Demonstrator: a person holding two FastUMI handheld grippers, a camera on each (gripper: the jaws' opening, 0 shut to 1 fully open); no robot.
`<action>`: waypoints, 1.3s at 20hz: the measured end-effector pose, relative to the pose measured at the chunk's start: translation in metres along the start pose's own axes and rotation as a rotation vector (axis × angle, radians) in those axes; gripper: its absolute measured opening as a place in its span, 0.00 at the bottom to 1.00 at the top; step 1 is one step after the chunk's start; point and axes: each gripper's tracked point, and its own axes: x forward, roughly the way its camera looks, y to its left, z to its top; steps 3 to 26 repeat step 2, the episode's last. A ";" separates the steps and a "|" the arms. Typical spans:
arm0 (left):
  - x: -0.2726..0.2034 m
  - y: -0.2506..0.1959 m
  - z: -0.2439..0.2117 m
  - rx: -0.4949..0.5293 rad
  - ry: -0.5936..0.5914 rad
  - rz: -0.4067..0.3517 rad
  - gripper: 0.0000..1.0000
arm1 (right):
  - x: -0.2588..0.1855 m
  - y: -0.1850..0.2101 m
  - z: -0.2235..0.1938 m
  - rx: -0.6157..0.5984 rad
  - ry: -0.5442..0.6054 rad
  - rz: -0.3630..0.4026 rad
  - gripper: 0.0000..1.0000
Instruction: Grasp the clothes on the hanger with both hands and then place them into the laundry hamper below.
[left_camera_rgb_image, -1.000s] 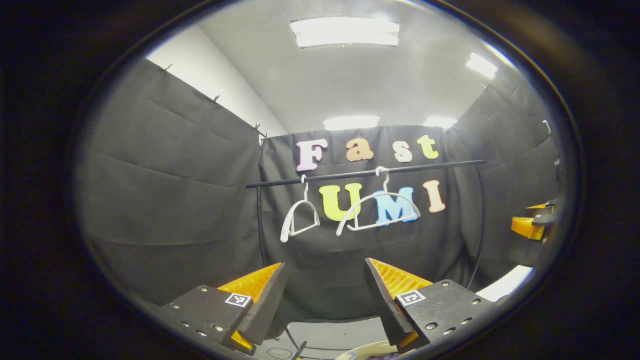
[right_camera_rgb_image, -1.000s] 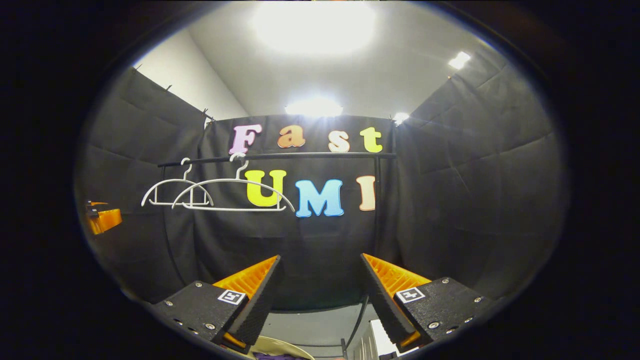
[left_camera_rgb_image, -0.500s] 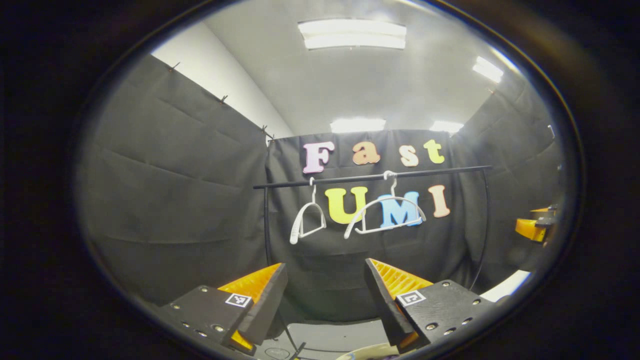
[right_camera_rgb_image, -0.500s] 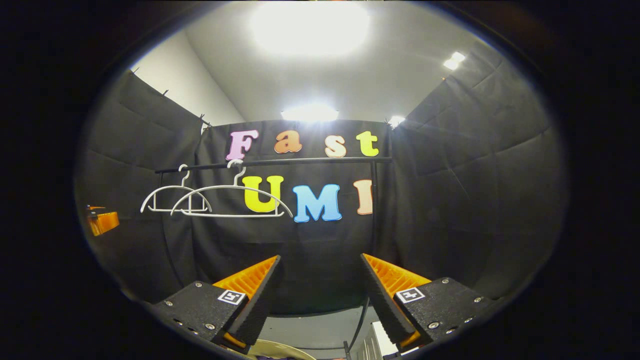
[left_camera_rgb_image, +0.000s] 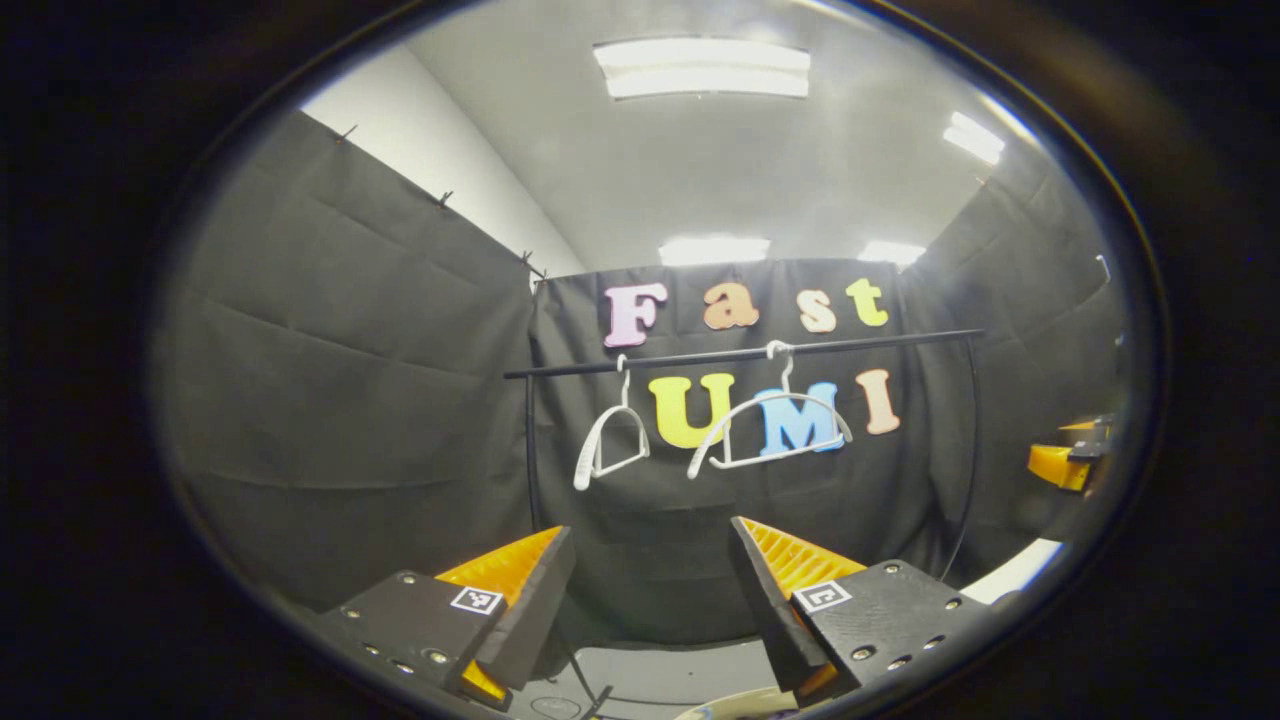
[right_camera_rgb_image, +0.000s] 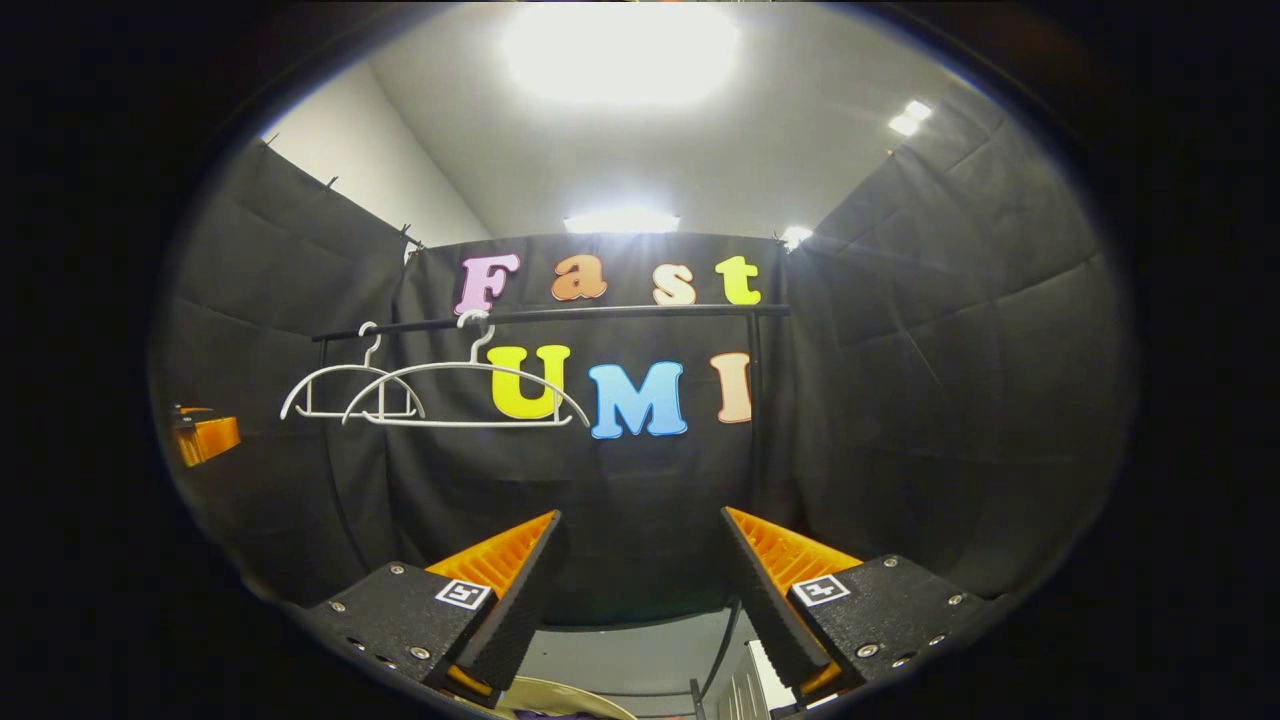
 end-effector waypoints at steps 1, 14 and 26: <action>0.000 0.001 0.001 0.002 -0.001 0.001 0.95 | 0.000 0.000 -0.002 0.000 0.007 0.000 0.93; 0.000 0.001 0.001 0.002 -0.002 0.000 0.95 | 0.001 0.000 -0.005 0.000 0.012 -0.002 0.93; 0.000 0.001 0.001 0.002 -0.002 0.000 0.95 | 0.001 0.000 -0.005 0.000 0.012 -0.002 0.93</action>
